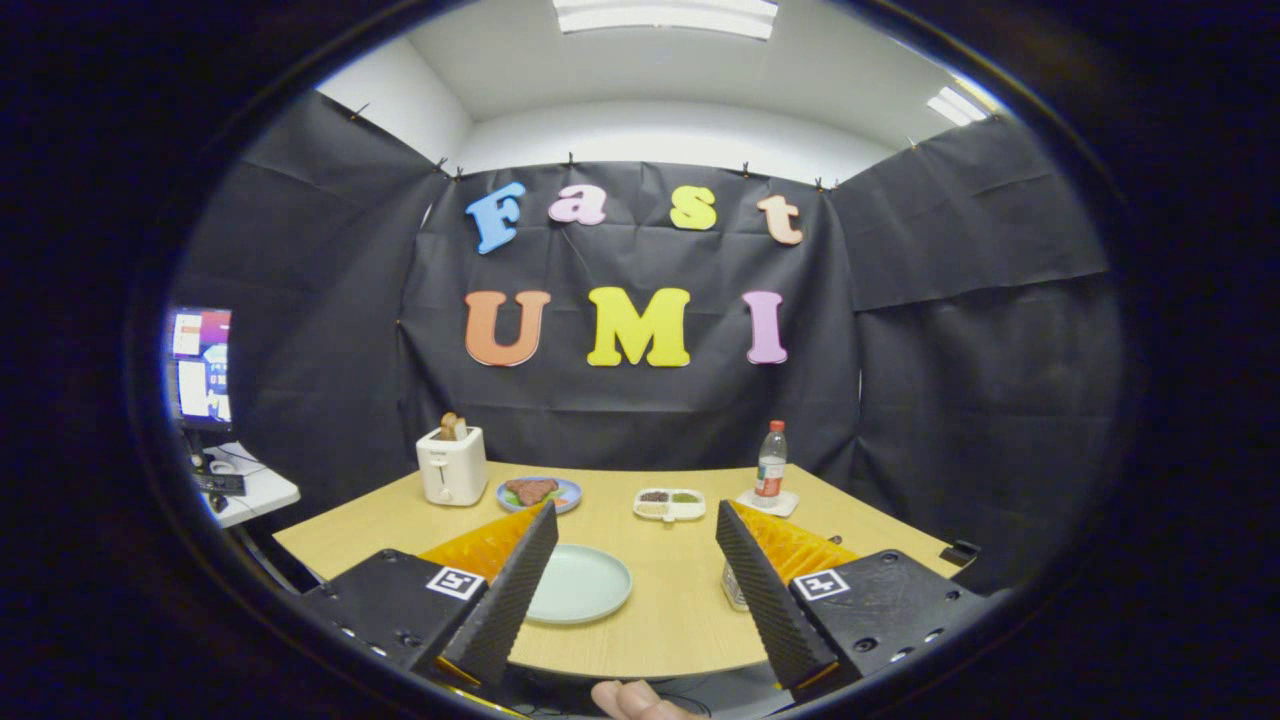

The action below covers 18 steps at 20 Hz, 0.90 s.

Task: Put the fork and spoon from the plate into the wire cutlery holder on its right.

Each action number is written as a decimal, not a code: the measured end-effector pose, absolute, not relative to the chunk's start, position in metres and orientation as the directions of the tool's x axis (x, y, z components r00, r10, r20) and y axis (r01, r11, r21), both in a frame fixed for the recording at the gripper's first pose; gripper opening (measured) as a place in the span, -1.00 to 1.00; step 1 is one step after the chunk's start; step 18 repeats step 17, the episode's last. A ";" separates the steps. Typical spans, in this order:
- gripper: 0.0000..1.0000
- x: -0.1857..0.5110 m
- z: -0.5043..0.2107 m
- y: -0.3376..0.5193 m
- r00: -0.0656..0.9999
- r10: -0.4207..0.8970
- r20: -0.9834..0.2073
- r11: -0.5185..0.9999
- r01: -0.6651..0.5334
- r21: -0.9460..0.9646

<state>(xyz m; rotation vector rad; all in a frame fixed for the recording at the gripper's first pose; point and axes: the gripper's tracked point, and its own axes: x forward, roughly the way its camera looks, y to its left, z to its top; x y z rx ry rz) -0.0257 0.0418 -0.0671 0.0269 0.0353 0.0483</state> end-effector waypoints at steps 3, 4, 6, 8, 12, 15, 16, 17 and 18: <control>0.92 -0.045 -0.045 0.034 0.999 0.039 0.017 0.999 -0.039 0.013; 0.92 -0.050 -0.038 0.032 0.999 0.036 0.018 0.999 -0.036 0.010; 0.91 -0.059 -0.026 0.029 0.999 0.042 -0.009 0.999 -0.042 0.005; 0.91 -0.061 -0.006 0.021 0.999 0.042 -0.002 0.999 -0.042 0.012; 0.91 -0.060 0.006 0.011 0.999 0.035 -0.013 0.999 -0.034 0.033; 0.90 -0.059 0.005 0.007 0.999 0.045 -0.026 0.998 -0.044 0.045; 0.91 -0.058 0.001 0.005 0.999 0.040 -0.030 0.998 -0.038 0.043; 0.91 -0.059 -0.001 0.005 0.999 0.040 -0.037 0.998 -0.038 0.043; 0.91 -0.059 -0.001 0.005 0.999 0.040 -0.037 0.998 -0.038 0.043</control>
